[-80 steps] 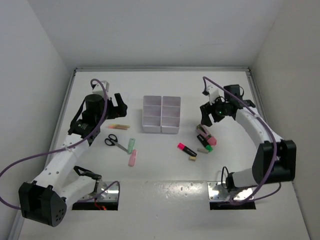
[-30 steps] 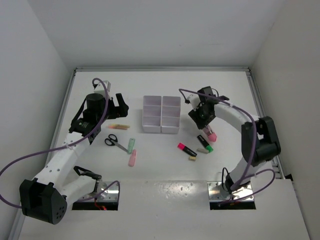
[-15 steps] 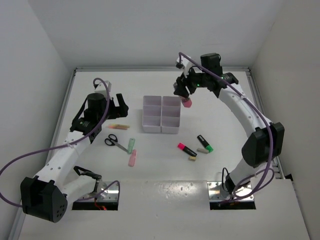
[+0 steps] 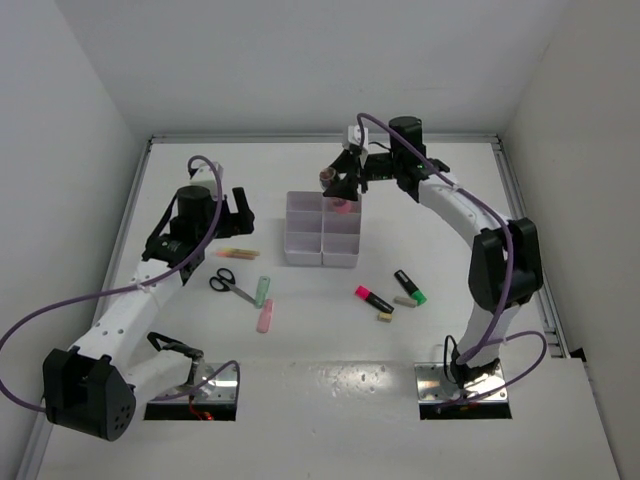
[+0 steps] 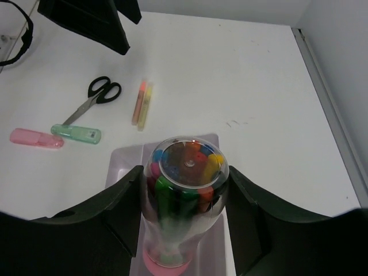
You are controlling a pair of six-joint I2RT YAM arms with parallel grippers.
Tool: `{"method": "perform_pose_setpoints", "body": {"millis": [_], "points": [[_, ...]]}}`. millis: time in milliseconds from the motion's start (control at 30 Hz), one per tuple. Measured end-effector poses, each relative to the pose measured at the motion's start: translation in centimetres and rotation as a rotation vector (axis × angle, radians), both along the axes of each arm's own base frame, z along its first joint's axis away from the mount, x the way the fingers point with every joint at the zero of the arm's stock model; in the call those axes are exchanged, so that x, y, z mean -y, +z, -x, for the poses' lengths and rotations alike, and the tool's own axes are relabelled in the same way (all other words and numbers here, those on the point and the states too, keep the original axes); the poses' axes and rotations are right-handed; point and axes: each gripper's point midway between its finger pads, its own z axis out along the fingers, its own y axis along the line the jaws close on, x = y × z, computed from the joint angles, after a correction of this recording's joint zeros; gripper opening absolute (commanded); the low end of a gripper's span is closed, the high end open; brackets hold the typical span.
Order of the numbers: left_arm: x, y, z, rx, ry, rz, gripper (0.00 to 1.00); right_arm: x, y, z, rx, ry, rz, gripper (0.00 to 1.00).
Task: Sort the stationery into containers
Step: Place the stationery in the storage box.
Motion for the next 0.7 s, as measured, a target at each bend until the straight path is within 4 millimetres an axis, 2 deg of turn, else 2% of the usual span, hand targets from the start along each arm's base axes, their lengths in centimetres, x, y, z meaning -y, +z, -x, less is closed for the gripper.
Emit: {"method": "perform_pose_setpoints", "body": {"millis": [267, 700], "points": [[0.0, -0.3, -0.1, -0.009, -0.001, -0.002, 0.96, -0.2, -2.8, -0.8, 0.054, 0.03, -0.025, 0.0], [0.3, -0.3, 0.0, -0.011, -0.015, 0.005, 0.96, 0.0, -4.2, -2.5, 0.109, 0.005, -0.022, 0.01]]}}
